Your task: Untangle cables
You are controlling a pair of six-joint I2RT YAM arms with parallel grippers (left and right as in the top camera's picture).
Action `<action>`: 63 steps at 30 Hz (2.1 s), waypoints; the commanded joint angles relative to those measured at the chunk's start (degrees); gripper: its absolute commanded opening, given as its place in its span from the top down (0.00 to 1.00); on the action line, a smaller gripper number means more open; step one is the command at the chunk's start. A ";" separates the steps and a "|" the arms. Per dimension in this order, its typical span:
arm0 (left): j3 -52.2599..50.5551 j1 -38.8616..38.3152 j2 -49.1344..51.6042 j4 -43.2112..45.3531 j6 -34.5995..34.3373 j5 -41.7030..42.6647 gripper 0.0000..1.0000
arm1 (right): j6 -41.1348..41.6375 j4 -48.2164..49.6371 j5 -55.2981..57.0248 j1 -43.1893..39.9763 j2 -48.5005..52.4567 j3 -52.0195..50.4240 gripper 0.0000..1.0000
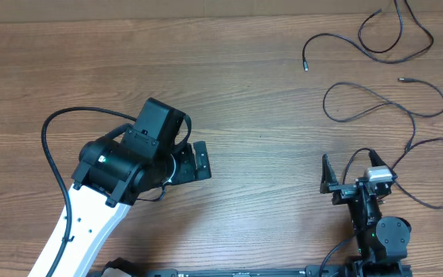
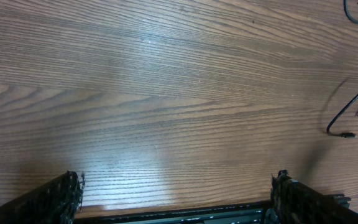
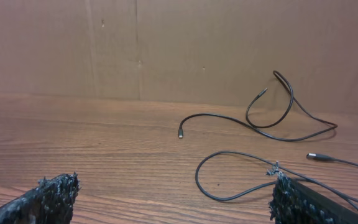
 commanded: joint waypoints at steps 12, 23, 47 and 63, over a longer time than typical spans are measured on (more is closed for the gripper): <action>-0.20 -0.26 0.11 -0.74 -0.52 -0.70 0.00 | -0.22 0.37 0.31 -0.11 -0.61 -0.57 0.00; -9.64 1.79 -7.17 10.01 1.68 -4.55 0.01 | -0.22 0.37 0.31 -0.11 -0.61 -0.57 0.00; -43.69 19.76 -37.03 31.08 17.03 4.37 0.00 | -0.22 0.37 0.33 -0.11 -0.61 -0.57 0.00; -62.16 24.04 -58.49 48.83 22.64 7.96 0.01 | -0.22 0.37 0.31 -0.11 -0.61 -0.57 0.00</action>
